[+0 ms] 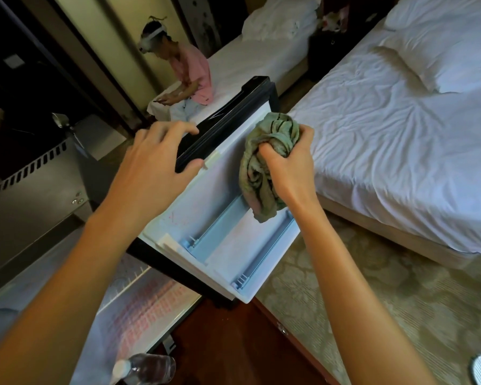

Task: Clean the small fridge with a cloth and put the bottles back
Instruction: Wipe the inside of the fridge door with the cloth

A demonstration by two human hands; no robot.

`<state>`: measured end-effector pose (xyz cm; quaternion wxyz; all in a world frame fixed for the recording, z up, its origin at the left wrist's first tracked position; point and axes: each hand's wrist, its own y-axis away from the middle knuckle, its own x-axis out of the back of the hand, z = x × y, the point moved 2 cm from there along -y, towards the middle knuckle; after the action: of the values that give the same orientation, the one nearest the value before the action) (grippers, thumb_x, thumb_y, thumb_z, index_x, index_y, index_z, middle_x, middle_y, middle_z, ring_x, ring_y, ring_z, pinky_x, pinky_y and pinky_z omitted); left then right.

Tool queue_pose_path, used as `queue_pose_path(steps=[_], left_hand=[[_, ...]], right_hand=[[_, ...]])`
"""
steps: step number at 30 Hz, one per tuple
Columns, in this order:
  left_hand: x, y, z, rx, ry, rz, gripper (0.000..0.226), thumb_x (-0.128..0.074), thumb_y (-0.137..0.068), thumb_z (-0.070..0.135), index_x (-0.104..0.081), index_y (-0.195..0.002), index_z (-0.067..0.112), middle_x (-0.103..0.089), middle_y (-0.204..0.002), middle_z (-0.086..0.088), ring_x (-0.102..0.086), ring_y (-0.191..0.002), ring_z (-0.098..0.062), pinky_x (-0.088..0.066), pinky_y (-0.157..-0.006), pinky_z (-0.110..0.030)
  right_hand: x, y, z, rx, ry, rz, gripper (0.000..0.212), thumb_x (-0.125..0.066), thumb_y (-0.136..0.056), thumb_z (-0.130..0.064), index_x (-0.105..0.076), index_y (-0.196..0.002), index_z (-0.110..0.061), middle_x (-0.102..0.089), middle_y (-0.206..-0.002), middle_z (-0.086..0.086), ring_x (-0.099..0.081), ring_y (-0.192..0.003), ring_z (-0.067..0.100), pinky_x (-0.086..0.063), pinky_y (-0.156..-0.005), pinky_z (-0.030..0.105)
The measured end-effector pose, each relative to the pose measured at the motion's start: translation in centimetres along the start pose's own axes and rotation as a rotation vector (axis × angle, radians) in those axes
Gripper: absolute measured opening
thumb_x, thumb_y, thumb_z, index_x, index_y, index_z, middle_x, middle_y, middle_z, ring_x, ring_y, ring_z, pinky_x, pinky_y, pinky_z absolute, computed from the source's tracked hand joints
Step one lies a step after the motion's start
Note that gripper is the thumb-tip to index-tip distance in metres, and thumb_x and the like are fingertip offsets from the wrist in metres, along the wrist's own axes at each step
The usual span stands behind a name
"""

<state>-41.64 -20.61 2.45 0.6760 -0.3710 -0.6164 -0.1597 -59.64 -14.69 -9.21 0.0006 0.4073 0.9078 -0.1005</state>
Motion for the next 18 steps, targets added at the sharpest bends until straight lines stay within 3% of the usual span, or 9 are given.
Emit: queue_pose_path(steps=[4, 7, 10, 12, 15, 18], left_hand=[[-0.9, -0.4, -0.8, 0.026, 0.079, -0.038, 0.046, -0.058, -0.095, 0.037, -0.040, -0.138, 0.034, -0.049, -0.138, -0.001, -0.044, -0.124, -0.024, -0.036, -0.088, -0.032], [-1.5, -0.5, -1.6, 0.031, 0.129, -0.057, 0.050, -0.056, -0.099, 0.031, -0.039, -0.146, 0.029, -0.053, -0.140, -0.003, -0.048, -0.127, -0.022, -0.039, -0.094, -0.033], [-1.9, -0.7, -2.6, -0.004, 0.192, -0.040, 0.043, -0.056, -0.099, 0.023, -0.050, -0.141, 0.018, -0.054, -0.136, -0.005, -0.048, -0.123, -0.015, -0.028, -0.093, -0.012], [-2.1, -0.8, -3.2, -0.016, 0.246, -0.046, 0.040, -0.056, -0.100, 0.022, -0.053, -0.139, 0.015, -0.053, -0.132, -0.005, -0.046, -0.117, -0.008, -0.023, -0.085, 0.002], [-2.4, -0.9, -3.8, -0.024, 0.266, -0.055, 0.040, -0.055, -0.100, 0.022, -0.052, -0.139, 0.014, -0.052, -0.134, -0.004, -0.040, -0.113, 0.001, -0.022, -0.083, 0.009], [-2.4, -1.0, -4.3, -0.014, 0.300, -0.057, 0.042, -0.057, -0.099, 0.024, -0.051, -0.140, 0.016, -0.051, -0.134, -0.001, -0.040, -0.112, 0.005, -0.023, -0.082, 0.009]], right_hand=[[0.2, -0.3, -0.1, 0.011, 0.019, 0.021, 0.057, -0.065, -0.088, -0.028, -0.026, -0.128, -0.018, -0.057, -0.112, -0.001, -0.061, -0.097, 0.010, -0.049, -0.080, 0.025], [-0.2, -0.3, 0.1, 0.121, 0.052, 0.043, 0.042, -0.063, -0.091, -0.022, -0.039, -0.123, -0.011, -0.057, -0.113, 0.000, -0.057, -0.095, 0.006, -0.049, -0.084, 0.023], [-1.5, -0.5, 1.1, 0.260, 0.263, 0.107, 0.026, -0.062, -0.090, -0.014, -0.054, -0.114, -0.005, -0.047, -0.131, 0.009, -0.047, -0.113, 0.017, -0.042, -0.100, 0.029], [-2.9, -0.5, 1.5, 0.277, 0.455, 0.120, 0.025, -0.058, -0.091, -0.007, -0.057, -0.115, -0.005, -0.044, -0.139, 0.010, -0.042, -0.118, 0.032, -0.042, -0.099, 0.039], [-4.3, -0.7, 1.0, 0.229, 0.694, 0.073, 0.032, -0.051, -0.092, -0.004, -0.055, -0.124, -0.008, -0.046, -0.141, 0.008, -0.038, -0.121, 0.043, -0.042, -0.094, 0.058], [-5.2, -1.1, 0.7, 0.136, 0.728, -0.040, 0.040, -0.053, -0.095, -0.021, -0.045, -0.133, -0.010, -0.039, -0.146, 0.007, -0.029, -0.129, 0.045, -0.039, -0.097, 0.063]])
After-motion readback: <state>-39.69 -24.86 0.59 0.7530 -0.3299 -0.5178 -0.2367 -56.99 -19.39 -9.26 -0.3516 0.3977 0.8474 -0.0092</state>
